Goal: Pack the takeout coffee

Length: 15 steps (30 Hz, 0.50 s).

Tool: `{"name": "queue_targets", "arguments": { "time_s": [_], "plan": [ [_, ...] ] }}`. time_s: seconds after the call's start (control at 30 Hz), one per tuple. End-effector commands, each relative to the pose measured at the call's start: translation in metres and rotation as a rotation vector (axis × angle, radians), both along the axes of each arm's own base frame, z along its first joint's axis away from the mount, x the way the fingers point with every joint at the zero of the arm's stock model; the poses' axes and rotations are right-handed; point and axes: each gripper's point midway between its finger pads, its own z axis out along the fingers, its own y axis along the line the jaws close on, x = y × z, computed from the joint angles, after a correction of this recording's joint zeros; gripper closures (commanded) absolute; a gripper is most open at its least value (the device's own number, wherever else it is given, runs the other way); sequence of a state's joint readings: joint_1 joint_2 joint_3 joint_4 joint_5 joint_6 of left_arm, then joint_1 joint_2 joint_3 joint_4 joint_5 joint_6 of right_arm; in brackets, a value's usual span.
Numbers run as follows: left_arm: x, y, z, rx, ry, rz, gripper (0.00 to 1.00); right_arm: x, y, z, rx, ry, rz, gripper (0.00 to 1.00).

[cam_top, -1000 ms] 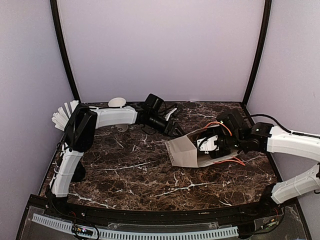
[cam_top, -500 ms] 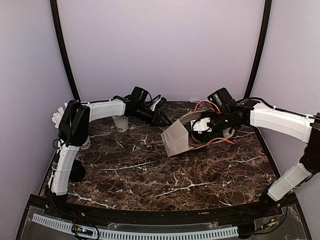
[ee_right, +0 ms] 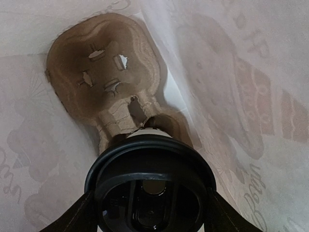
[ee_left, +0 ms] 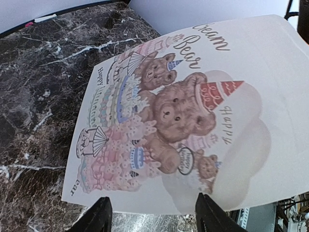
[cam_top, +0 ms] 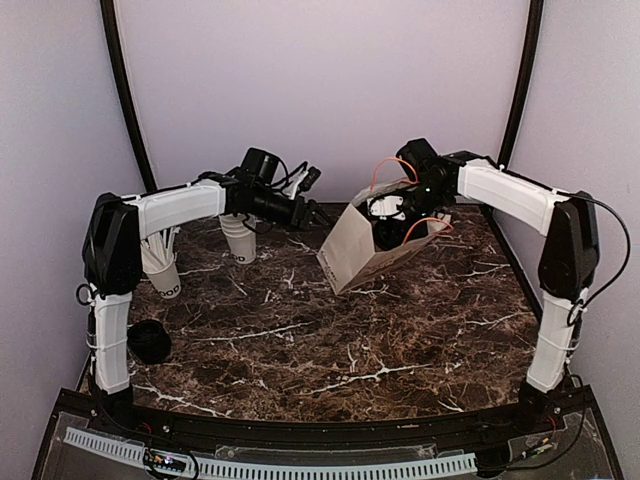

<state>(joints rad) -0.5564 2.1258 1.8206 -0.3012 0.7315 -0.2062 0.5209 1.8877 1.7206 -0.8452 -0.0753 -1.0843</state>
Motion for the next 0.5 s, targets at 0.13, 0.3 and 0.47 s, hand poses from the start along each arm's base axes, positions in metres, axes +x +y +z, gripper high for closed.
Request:
{"name": "queue_targets", "arguments": {
  "time_s": [0.13, 0.3, 0.47],
  "plan": [
    [-0.013, 0.027, 0.035, 0.018, -0.048, 0.036, 0.38, 0.015, 0.012, -0.022, -0.011, 0.158, 0.026, 0.46],
    [-0.022, 0.036, 0.041, 0.028, -0.059, 0.051, 0.37, 0.027, 0.016, -0.028, -0.011, 0.165, 0.023, 0.46],
    [-0.027, 0.04, 0.043, 0.033, -0.054, 0.066, 0.37, 0.036, 0.023, -0.029, -0.006, 0.153, 0.047, 0.45]
  ]
}}
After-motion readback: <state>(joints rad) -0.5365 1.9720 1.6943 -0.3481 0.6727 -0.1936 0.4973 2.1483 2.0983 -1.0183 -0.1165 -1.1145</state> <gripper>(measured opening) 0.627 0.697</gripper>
